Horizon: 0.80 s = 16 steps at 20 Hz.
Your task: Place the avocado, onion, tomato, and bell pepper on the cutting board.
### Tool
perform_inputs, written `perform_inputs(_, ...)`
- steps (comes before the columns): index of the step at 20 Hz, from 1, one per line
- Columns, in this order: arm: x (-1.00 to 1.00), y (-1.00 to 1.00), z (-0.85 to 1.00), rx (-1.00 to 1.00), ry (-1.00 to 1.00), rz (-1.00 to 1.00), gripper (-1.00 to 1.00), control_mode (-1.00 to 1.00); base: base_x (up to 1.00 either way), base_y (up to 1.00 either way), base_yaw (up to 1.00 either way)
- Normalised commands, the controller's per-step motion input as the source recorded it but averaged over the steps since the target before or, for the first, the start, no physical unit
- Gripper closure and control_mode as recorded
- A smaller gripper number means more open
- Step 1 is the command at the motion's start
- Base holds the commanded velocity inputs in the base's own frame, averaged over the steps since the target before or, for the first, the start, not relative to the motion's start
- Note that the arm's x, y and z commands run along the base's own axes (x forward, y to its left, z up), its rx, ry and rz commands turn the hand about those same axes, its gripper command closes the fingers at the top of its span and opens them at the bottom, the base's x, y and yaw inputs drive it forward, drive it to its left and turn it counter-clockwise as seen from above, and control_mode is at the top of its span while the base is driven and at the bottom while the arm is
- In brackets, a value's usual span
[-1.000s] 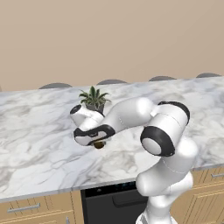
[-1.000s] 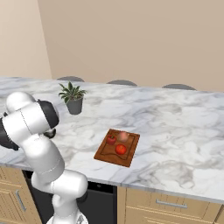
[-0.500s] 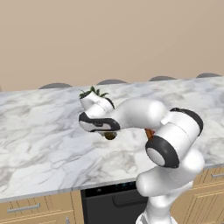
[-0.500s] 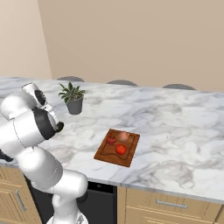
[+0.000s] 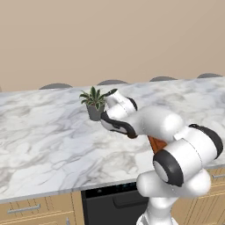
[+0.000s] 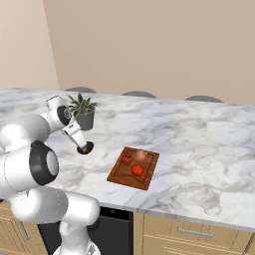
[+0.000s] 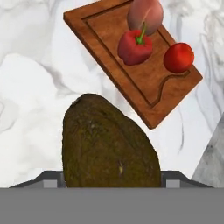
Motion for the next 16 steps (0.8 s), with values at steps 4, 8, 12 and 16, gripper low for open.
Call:
perform_inputs(4, -0.14, -1.0, -0.04, 0.01, -0.02, -0.09, 1.0, -1.0, 0.0, 0.0, 0.0)
perform_inputs(8, -0.07, -1.0, 0.0, 0.02, 0.0, -0.11, 1.0, -1.0, 0.0, 0.0, 0.0)
perform_inputs(12, -0.01, -0.97, 0.0, 0.04, 0.0, -0.1, 1.0, -1.0, 0.0, 0.0, 0.0)
perform_inputs(16, 0.02, -0.34, 0.0, 0.08, -0.01, -0.01, 1.0, -1.0, 0.0, 0.0, 0.0)
